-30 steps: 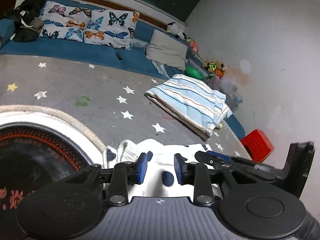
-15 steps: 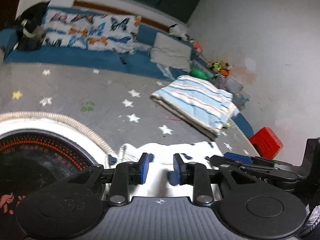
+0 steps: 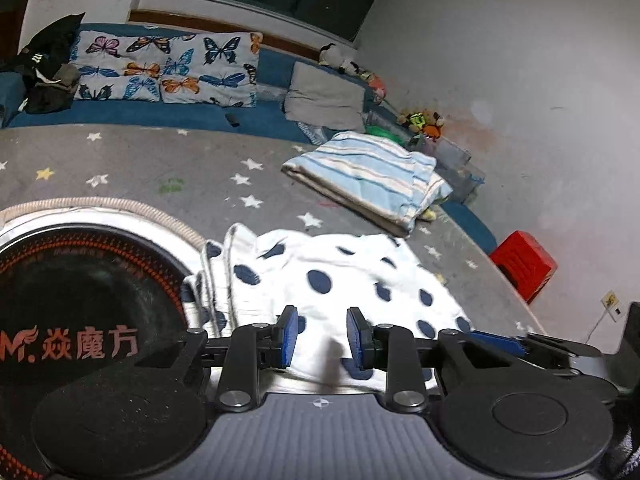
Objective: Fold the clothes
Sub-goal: 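Lower the pants bundle onto the table and open the left gripper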
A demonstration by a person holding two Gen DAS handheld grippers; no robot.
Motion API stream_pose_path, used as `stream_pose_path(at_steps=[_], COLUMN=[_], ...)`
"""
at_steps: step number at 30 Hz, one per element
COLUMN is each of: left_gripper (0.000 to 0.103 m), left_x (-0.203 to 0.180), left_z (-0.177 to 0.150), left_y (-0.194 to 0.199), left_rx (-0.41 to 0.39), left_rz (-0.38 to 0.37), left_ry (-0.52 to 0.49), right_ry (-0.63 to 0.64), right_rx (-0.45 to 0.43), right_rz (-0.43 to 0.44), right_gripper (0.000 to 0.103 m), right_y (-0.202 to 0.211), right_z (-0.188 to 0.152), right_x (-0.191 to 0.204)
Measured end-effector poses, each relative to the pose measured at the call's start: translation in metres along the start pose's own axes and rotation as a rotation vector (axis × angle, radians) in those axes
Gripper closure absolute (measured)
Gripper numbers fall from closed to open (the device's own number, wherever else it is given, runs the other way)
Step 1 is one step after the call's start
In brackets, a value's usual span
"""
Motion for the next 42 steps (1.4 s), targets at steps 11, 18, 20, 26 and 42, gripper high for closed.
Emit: stream_pose_path(at_steps=[11, 18, 20, 26, 42], left_gripper=[0.074, 0.071, 0.071, 0.071, 0.042], left_x=[0.008, 0.006, 0.006, 0.007, 0.010], left_z=[-0.001, 0.000, 0.000, -0.002, -0.044], left_y=[0.000, 0.009, 0.012, 0.019, 0.059], left_rx=[-0.004, -0.019, -0.025, -0.032, 0.013], left_rz=[0.019, 0.015, 0.014, 0.025, 0.063], left_ry=[0.020, 0.021, 0.023, 0.020, 0.010], right_ry=[-0.007, 0.012, 0.020, 0.021, 0.025], right_rx=[-0.022, -0.052, -0.057, -0.031, -0.032], right_rz=[-0.032, -0.054, -0.039, -0.032, -0.040], right_gripper=[0.050, 0.050, 0.050, 0.050, 0.007], right_y=[0.023, 0.036, 0.038, 0.033, 0.045], right_z=[-0.020, -0.021, -0.021, -0.029, -0.043], right_x=[-0.006, -0.002, 0.002, 0.002, 0.025])
Point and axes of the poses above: each gripper's, at about its wrist camera, not at the fingertips, and y roughly against the way its jaws point, x to its left, z to its top, the point moved 2 cm from there along -y, roughly the way its jaws point, and after that the axes turned 3 degrees about -x, right-handed, at the moved point
